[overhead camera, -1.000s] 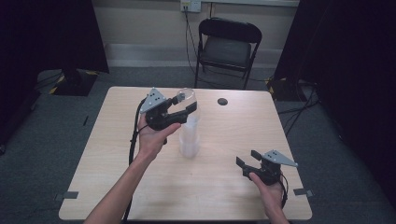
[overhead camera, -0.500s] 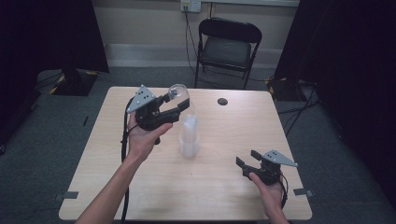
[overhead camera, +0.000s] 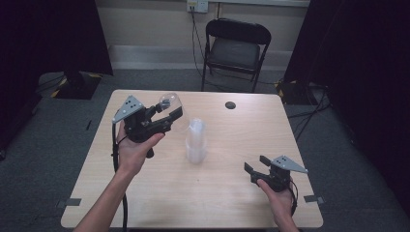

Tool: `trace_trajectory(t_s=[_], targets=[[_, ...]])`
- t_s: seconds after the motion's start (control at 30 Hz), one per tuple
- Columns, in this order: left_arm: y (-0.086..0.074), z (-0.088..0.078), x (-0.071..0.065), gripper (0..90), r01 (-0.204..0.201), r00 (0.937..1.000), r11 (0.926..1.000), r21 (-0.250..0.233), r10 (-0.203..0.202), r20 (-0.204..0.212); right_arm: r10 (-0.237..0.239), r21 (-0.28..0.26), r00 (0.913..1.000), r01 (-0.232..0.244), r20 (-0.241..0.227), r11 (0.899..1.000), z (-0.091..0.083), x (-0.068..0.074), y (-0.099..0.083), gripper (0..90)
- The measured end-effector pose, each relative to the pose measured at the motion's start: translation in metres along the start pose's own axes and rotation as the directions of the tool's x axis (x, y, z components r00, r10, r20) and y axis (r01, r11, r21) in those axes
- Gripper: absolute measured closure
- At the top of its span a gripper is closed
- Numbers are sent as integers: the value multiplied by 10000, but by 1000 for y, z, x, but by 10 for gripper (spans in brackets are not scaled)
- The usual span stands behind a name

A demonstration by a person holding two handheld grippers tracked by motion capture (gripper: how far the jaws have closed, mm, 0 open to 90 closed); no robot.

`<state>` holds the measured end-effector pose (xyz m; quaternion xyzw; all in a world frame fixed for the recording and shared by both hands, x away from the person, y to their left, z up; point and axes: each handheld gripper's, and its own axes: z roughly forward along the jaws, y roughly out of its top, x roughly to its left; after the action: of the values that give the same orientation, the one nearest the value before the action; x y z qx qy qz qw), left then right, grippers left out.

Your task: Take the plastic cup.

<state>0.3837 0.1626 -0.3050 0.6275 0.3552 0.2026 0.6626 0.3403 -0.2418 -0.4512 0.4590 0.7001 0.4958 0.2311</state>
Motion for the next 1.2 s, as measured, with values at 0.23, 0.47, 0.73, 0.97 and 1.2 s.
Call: trace_trajectory(t_s=[0.23, 0.47, 0.73, 0.97, 1.2], targets=[[-8, -15, 6, 425, 449, 9990, 9989, 136, -448, -59, -107, -45, 9999, 107, 41, 9999, 0, 2, 1, 272], [-19, -33, 13, 427, 710, 9971, 9974, 132, -706, -286, -224, -37, 9997, 225, 79, 9997, -1, 5, 1, 274], [-34, -44, 14, 428, 954, 9944, 9952, 233, -942, -473, -382, -96, 9993, 383, 20, 9992, -1, 8, 2, 274], [-51, -44, 11, 428, 1012, 9936, 9917, 795, -967, -587, -581, -137, 9982, 579, -136, 9982, 0, 14, 2, 274], [-67, -43, 5, 427, 1376, 9902, 9818, 1313, -1330, -428, -695, -158, 9970, 690, -329, 9975, 0, 20, 3, 274]])
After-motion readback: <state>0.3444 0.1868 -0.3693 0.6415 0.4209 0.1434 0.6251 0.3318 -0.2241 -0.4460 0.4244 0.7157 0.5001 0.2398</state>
